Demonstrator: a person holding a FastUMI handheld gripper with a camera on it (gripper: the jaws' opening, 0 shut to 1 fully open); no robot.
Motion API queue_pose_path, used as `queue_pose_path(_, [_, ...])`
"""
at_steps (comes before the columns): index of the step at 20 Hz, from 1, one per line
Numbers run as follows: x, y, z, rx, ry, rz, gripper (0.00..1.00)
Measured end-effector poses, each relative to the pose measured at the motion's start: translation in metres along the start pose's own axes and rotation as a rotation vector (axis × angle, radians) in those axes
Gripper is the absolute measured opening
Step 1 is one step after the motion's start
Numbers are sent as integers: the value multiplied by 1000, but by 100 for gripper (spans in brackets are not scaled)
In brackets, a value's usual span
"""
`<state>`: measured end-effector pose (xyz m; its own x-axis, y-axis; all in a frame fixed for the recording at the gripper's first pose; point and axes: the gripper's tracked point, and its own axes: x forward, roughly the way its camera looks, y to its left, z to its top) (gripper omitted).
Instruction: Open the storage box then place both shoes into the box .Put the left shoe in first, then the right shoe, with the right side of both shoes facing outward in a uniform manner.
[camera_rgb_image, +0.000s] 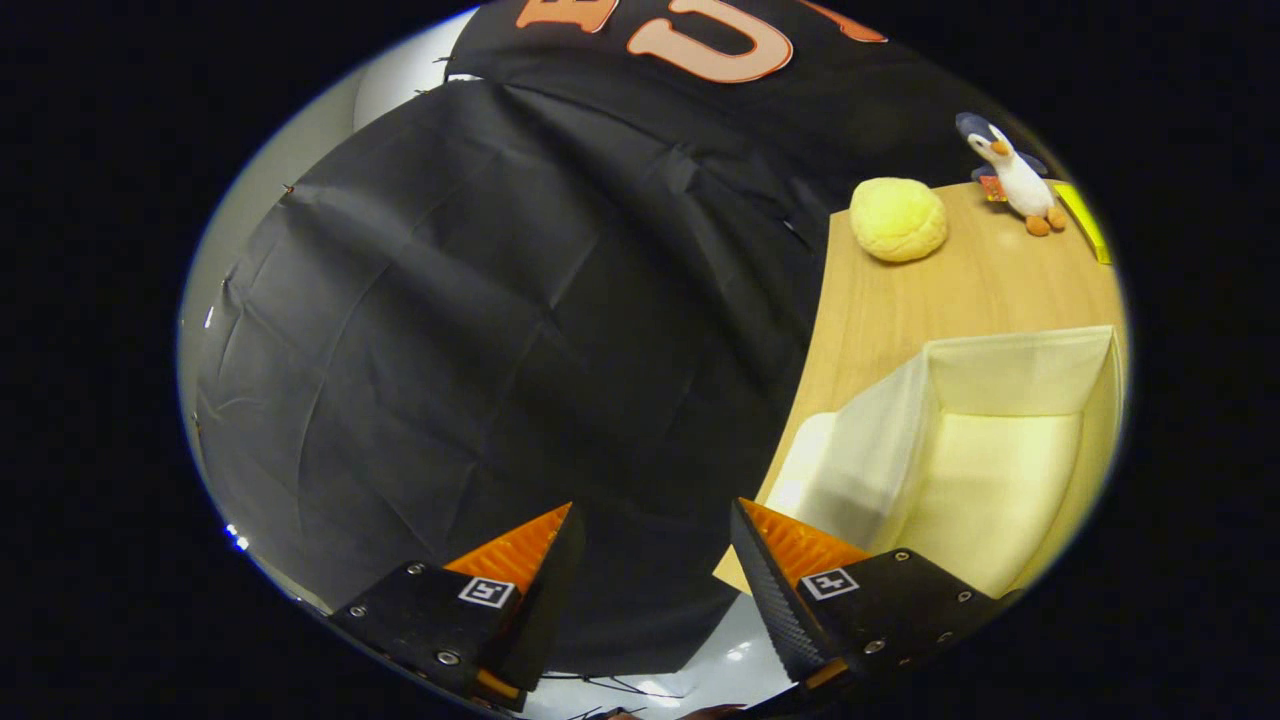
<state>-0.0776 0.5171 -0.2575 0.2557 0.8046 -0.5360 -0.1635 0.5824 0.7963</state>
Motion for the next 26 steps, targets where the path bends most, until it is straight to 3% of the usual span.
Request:
queue_pose_path(8, [-110,-118,20,-108,-166,-255,95])
queue_pose_path(14, [-191,-243,4,-151,-184,-544,96])
queue_pose_path(20, [-241,-338,-38,-86,-122,-696,95])
queue_pose_path(26, [-230,-390,-62,-121,-14,-737,84])
